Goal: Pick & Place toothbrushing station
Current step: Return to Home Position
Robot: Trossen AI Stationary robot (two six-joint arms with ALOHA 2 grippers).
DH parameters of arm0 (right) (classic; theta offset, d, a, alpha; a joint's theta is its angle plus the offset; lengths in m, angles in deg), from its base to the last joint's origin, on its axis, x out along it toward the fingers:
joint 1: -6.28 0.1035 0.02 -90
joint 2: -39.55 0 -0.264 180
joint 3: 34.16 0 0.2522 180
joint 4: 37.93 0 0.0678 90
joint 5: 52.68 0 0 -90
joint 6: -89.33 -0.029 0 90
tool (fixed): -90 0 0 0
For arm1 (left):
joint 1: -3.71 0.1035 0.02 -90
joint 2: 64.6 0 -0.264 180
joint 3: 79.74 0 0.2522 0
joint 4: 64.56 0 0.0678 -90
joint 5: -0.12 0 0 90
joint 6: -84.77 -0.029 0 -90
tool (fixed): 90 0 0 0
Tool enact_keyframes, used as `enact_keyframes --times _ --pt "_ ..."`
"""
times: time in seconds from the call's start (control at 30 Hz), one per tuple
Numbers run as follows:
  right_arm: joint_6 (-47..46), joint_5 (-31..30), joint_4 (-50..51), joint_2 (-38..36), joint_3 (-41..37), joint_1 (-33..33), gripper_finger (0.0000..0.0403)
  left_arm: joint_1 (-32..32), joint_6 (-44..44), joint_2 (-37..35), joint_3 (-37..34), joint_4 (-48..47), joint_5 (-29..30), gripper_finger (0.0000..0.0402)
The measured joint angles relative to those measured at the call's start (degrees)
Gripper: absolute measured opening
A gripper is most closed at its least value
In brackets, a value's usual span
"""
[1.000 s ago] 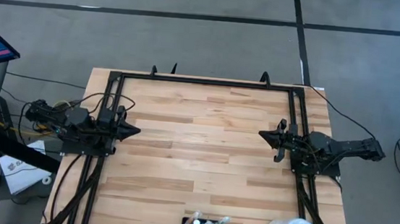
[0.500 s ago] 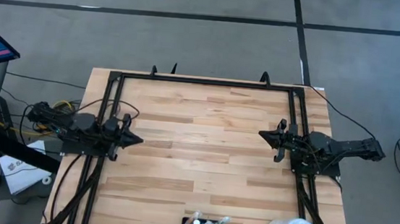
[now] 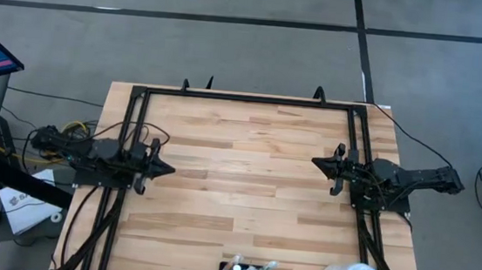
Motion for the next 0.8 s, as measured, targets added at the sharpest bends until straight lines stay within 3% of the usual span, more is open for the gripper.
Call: enact_keyframes --times 0.27,0.8 --pt "0.0 0.0 0.0 0.0 0.0 0.0 0.0 3.7 -0.5 0.0 -0.1 -0.3 -5.1 0.0001" --pt "0.0 0.0 0.0 0.0 0.0 0.0 0.0 4.9 3.1 0.8 -0.1 0.2 -1.4 0.0004"
